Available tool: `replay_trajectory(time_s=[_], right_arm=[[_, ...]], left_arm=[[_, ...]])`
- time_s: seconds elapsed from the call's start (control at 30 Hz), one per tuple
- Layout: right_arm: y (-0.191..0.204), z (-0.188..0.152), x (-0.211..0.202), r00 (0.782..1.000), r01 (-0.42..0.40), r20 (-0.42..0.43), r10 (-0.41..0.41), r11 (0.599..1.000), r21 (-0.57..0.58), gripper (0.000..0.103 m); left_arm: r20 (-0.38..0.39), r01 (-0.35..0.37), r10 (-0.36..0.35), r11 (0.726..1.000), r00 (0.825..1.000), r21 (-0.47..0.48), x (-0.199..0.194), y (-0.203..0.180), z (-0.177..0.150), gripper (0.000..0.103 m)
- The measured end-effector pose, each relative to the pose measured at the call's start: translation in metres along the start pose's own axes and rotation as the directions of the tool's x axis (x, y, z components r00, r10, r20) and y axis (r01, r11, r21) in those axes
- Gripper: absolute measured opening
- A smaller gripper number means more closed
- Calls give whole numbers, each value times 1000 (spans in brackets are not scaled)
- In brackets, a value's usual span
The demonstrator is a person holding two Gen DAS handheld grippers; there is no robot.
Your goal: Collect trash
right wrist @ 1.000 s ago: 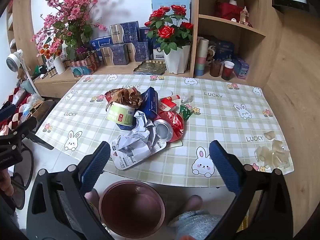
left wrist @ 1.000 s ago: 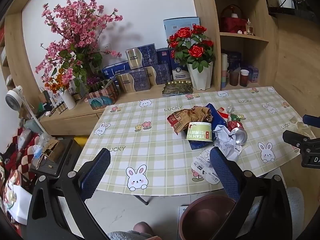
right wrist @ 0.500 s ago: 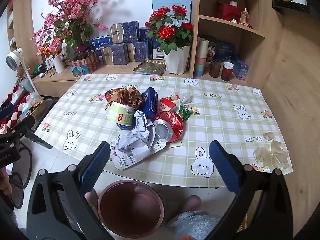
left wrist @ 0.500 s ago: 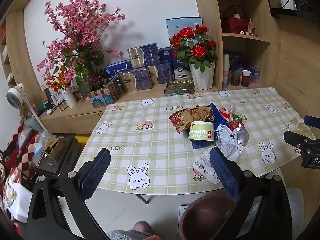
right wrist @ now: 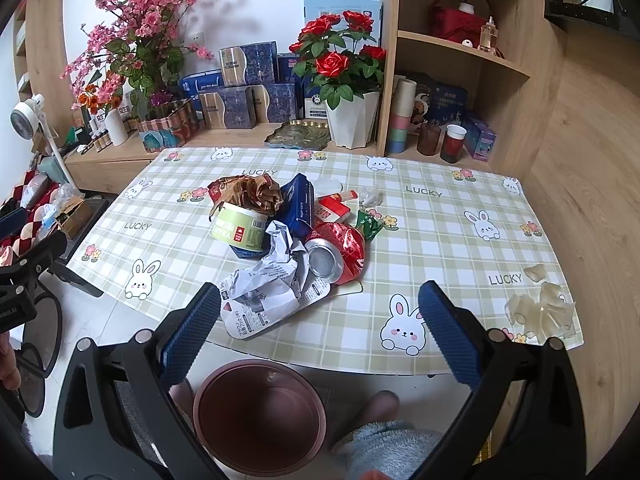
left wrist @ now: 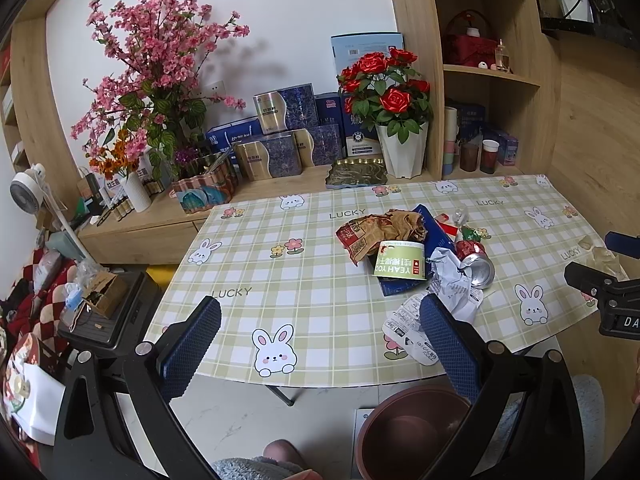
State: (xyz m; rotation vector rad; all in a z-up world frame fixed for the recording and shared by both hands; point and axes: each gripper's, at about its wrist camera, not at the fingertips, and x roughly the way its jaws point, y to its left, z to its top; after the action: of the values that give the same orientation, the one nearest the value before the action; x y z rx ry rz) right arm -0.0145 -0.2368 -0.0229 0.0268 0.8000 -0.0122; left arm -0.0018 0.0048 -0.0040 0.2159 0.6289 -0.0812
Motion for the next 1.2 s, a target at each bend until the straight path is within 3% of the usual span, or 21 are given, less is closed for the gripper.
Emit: replay_trajectory(time_s=[1.2], right_arm=[[4,-3,12,1000,6,-22,-6,1000,-15,97]], left_arm=[[-25,18,-19,999,1000,-29,9,3,-3,97]])
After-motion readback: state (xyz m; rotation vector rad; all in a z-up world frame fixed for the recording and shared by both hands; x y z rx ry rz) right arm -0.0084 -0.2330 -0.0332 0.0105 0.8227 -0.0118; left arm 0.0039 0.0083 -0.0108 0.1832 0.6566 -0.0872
